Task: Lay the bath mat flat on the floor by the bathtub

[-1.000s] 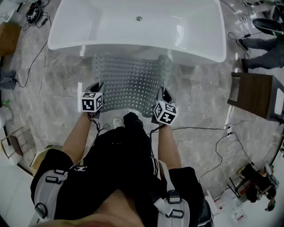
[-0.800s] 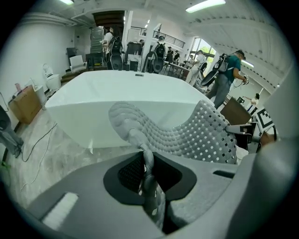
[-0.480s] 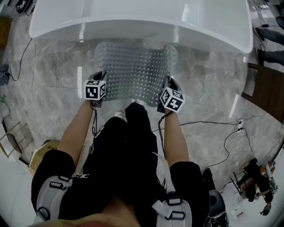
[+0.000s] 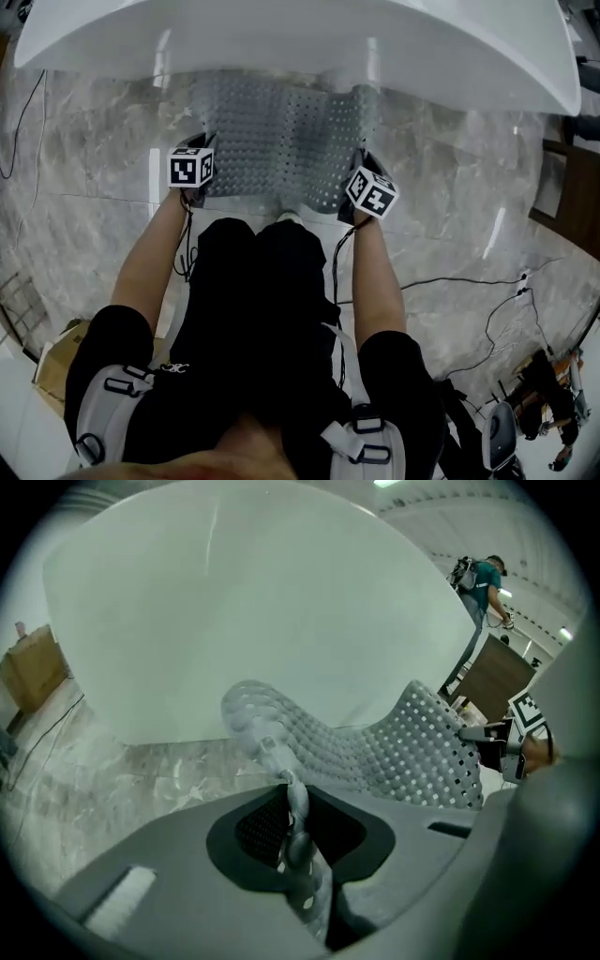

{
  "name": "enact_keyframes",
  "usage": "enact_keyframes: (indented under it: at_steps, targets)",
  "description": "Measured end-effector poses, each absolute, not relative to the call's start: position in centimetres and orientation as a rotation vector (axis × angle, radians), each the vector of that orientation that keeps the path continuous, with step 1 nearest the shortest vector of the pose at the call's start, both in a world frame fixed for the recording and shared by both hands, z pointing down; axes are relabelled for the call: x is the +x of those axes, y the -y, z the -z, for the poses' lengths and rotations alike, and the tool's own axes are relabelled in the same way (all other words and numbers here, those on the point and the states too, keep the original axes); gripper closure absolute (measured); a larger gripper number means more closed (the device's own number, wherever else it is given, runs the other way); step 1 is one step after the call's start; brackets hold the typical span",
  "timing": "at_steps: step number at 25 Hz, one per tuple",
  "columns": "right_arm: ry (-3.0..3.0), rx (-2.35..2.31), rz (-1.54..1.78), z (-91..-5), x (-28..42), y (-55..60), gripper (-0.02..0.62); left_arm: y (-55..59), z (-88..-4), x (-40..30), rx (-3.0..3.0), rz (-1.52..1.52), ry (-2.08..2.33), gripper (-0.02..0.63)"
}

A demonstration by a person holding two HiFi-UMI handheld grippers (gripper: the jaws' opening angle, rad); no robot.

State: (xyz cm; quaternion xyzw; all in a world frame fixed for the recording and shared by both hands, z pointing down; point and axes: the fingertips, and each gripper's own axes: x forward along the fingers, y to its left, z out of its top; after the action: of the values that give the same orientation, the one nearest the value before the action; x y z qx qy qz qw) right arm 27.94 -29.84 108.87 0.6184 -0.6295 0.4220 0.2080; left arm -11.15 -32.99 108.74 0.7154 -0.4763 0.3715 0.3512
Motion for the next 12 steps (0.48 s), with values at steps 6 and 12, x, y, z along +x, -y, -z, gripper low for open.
enact_keyframes:
  at_steps: [6,12]
  targets:
    - [1.691,1.691,-1.172,-117.0,30.8,30.4,0.534,34.8,-115.9,-13.2,1.821,-0.991,1.255,0.537]
    - [1.56,1.605,-1.162,-122.7,32.8,29.9,0.521,33.7,-121.5,-15.8,1.713,-1.093,1.205,0.503]
